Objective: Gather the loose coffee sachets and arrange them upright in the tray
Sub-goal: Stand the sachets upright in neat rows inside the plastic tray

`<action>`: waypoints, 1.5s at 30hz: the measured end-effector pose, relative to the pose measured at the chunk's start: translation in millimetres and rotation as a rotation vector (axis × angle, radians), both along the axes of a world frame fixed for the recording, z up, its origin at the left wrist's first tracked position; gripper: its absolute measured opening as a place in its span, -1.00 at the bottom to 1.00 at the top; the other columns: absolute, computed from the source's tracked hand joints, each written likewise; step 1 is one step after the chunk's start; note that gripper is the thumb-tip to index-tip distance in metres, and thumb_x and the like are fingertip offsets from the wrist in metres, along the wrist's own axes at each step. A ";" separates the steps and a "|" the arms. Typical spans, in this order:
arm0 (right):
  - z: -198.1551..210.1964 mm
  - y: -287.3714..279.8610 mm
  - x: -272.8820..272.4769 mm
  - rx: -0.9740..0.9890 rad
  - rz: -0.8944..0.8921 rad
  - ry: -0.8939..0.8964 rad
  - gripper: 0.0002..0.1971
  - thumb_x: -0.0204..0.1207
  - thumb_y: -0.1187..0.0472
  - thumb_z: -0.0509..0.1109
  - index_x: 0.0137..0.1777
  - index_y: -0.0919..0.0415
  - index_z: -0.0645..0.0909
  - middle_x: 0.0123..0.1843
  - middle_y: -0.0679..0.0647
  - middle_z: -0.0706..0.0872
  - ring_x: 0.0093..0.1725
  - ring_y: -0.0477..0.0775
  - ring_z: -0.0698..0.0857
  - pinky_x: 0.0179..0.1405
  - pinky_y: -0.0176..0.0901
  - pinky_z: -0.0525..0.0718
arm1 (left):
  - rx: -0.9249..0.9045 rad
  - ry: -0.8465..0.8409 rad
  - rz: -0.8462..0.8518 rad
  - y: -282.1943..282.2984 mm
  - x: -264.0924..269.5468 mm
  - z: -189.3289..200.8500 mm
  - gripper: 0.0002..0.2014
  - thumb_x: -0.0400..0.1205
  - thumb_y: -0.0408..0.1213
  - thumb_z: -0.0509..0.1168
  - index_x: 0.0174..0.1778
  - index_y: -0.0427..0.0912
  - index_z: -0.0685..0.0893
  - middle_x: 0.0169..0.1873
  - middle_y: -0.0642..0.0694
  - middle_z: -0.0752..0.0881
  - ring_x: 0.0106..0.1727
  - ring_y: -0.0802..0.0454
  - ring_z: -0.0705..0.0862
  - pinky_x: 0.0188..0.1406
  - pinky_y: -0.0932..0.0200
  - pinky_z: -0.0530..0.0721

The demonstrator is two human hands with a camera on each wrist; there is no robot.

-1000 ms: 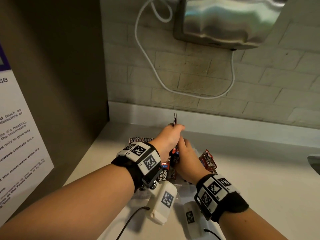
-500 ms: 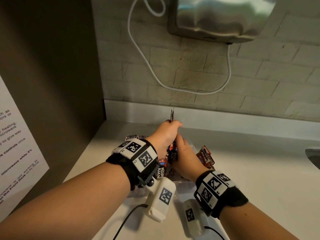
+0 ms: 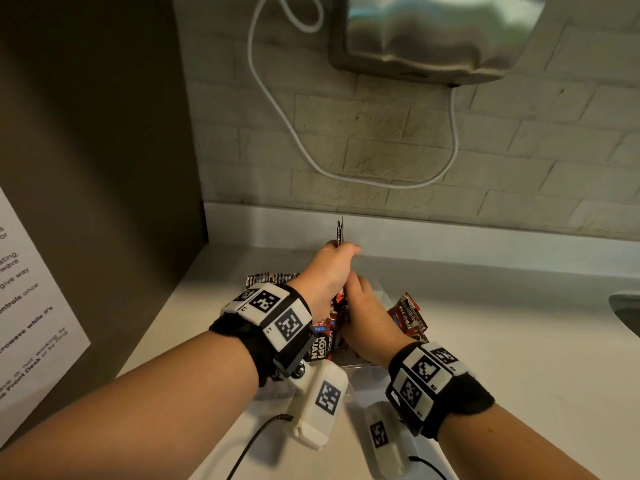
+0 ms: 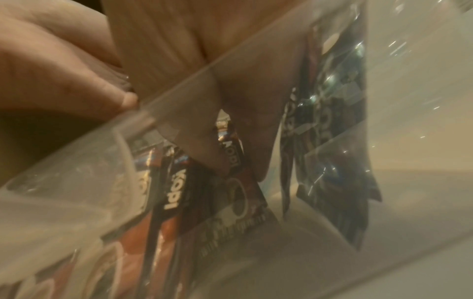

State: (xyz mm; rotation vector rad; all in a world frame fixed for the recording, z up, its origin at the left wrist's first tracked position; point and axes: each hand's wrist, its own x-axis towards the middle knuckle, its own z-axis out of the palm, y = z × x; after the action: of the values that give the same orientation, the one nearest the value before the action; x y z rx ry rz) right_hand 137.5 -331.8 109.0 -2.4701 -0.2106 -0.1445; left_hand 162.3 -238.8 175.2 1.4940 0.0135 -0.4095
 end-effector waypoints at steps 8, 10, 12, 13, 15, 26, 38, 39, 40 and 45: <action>-2.5 -1.4 1.0 0.005 0.002 -0.001 -0.17 0.48 0.43 0.37 0.67 0.17 0.02 0.41 0.21 0.45 0.34 0.13 0.53 0.24 -0.34 0.38 | -0.014 0.022 0.024 4.0 -0.1 1.6 -0.81 0.70 -0.16 0.20 0.16 -0.16 0.55 -0.07 -0.23 0.64 0.03 -0.19 0.66 0.23 -0.12 0.63; -3.4 -1.2 1.5 0.005 0.007 -0.004 -0.16 0.48 0.40 0.40 0.67 0.17 0.02 0.41 0.20 0.46 0.34 0.12 0.54 0.22 -0.36 0.38 | -0.014 0.025 0.023 6.3 -2.1 4.9 -0.85 0.71 -0.18 0.20 0.10 -0.15 0.55 -0.12 -0.21 0.63 -0.09 -0.14 0.65 0.09 -0.05 0.64; -3.8 -0.4 1.2 0.010 0.013 -0.008 -0.15 0.48 0.37 0.42 0.67 0.16 0.01 0.40 0.19 0.46 0.33 0.13 0.55 0.23 -0.33 0.41 | -0.019 0.017 0.022 8.8 -4.3 8.8 -0.91 0.72 -0.20 0.19 0.00 -0.13 0.54 -0.18 -0.15 0.60 -0.18 -0.06 0.62 -0.12 0.06 0.63; -3.8 -0.1 1.1 0.015 0.014 -0.013 -0.14 0.47 0.35 0.43 0.67 0.14 0.00 0.40 0.19 0.46 0.33 0.14 0.55 0.25 -0.29 0.44 | -0.020 0.008 0.020 10.4 -5.5 10.9 -0.92 0.72 -0.21 0.18 -0.02 -0.12 0.53 -0.20 -0.11 0.58 -0.20 -0.02 0.61 -0.20 0.11 0.60; -5.0 -0.3 2.2 0.025 0.015 -0.023 -0.11 0.47 0.31 0.45 0.68 0.12 -0.03 0.42 0.19 0.45 0.35 0.15 0.56 0.33 -0.17 0.50 | -0.035 -0.011 0.016 14.9 -6.0 14.9 -0.91 0.72 -0.20 0.18 -0.07 -0.10 0.52 -0.17 -0.08 0.58 -0.18 0.03 0.60 -0.26 0.13 0.56; -9.3 0.8 6.1 0.027 0.002 0.013 -0.02 0.48 0.16 0.49 0.69 0.02 -0.14 0.51 0.18 0.43 0.39 0.11 0.57 0.39 -0.02 0.57 | -0.143 -0.065 0.108 60.2 -13.7 28.6 -0.93 0.72 -0.21 0.20 0.02 -0.11 0.55 0.17 -0.22 0.72 0.25 -0.13 0.66 0.35 -0.05 0.53; -11.4 -0.8 5.6 0.067 0.011 0.026 -0.02 0.46 0.12 0.51 0.69 0.06 -0.11 0.53 0.18 0.43 0.40 0.10 0.56 0.39 0.00 0.57 | -0.199 0.007 0.123 73.4 -38.7 13.7 -0.93 0.71 -0.27 0.24 0.01 -0.20 0.54 -0.14 -0.21 0.75 -0.23 -0.04 0.72 -0.18 0.11 0.69; -11.2 -1.2 5.4 0.074 0.013 0.030 -0.01 0.45 0.12 0.51 0.69 0.06 -0.11 0.52 0.18 0.44 0.39 0.11 0.57 0.37 0.01 0.58 | -0.188 0.015 0.098 73.8 -41.4 11.3 -0.92 0.71 -0.27 0.24 0.00 -0.20 0.54 -0.18 -0.21 0.76 -0.27 -0.03 0.72 -0.21 0.12 0.69; -11.3 -1.7 5.6 0.077 0.015 0.033 -0.01 0.44 0.16 0.51 0.69 0.06 -0.12 0.51 0.19 0.45 0.37 0.12 0.58 0.34 0.01 0.60 | -0.171 0.025 0.065 74.1 -43.9 8.8 -0.92 0.71 -0.27 0.23 0.00 -0.21 0.54 -0.20 -0.21 0.77 -0.29 -0.05 0.73 -0.23 0.11 0.70; -6.8 -1.6 2.3 0.021 0.045 0.056 0.05 0.38 0.34 0.51 0.69 0.13 -0.16 0.50 0.25 0.43 0.41 0.18 0.53 0.36 -0.12 0.51 | -0.044 0.123 -0.171 74.9 -55.2 -7.7 -0.82 0.73 -0.28 0.19 -0.16 -0.24 0.58 -0.06 -0.38 0.80 -0.03 -0.30 0.77 -0.02 -0.05 0.74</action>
State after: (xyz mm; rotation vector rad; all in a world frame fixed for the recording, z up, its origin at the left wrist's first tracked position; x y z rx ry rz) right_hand 139.9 -333.4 102.2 -2.4433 -0.2395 -0.0576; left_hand 107.1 -163.9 167.5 1.4294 -0.0259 -0.6353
